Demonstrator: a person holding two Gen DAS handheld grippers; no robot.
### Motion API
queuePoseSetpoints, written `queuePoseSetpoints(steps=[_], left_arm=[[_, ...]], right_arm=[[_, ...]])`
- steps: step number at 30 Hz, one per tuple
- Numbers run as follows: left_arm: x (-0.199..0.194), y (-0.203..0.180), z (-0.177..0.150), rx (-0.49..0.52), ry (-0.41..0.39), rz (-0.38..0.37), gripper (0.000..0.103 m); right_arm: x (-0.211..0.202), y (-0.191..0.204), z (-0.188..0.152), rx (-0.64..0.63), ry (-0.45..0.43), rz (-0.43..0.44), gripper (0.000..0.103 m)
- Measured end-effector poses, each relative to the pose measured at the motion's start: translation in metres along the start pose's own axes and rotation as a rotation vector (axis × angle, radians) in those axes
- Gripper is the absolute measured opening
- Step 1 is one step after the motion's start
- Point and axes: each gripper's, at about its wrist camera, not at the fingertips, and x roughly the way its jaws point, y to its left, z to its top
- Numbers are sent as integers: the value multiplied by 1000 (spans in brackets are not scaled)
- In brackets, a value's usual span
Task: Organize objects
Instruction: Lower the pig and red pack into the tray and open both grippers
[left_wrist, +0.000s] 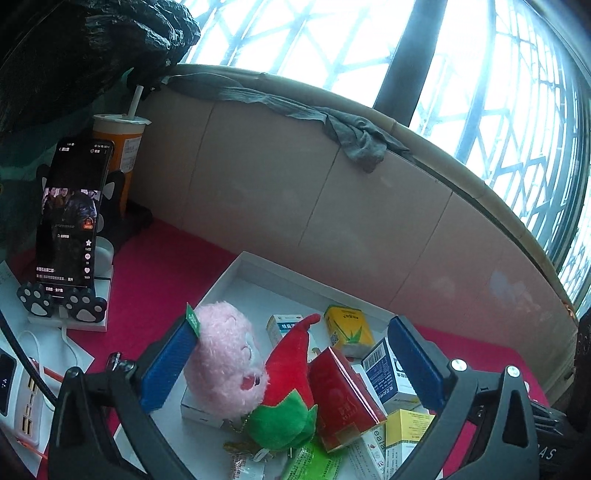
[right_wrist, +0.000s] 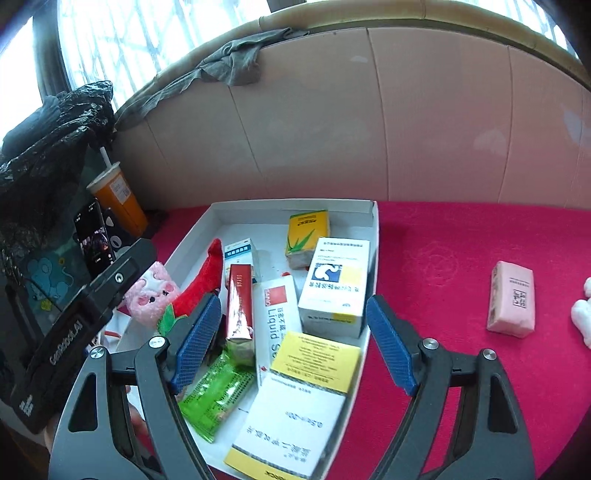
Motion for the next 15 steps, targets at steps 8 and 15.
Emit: queuePoseSetpoints(steps=[8, 15], left_arm=[[2, -7, -3, 19, 18, -27, 103], [1, -21, -9, 69, 22, -47, 103]], right_arm=[[-14, -14, -12, 12, -43, -42, 82], [-24, -36, -20, 71, -50, -67, 82]])
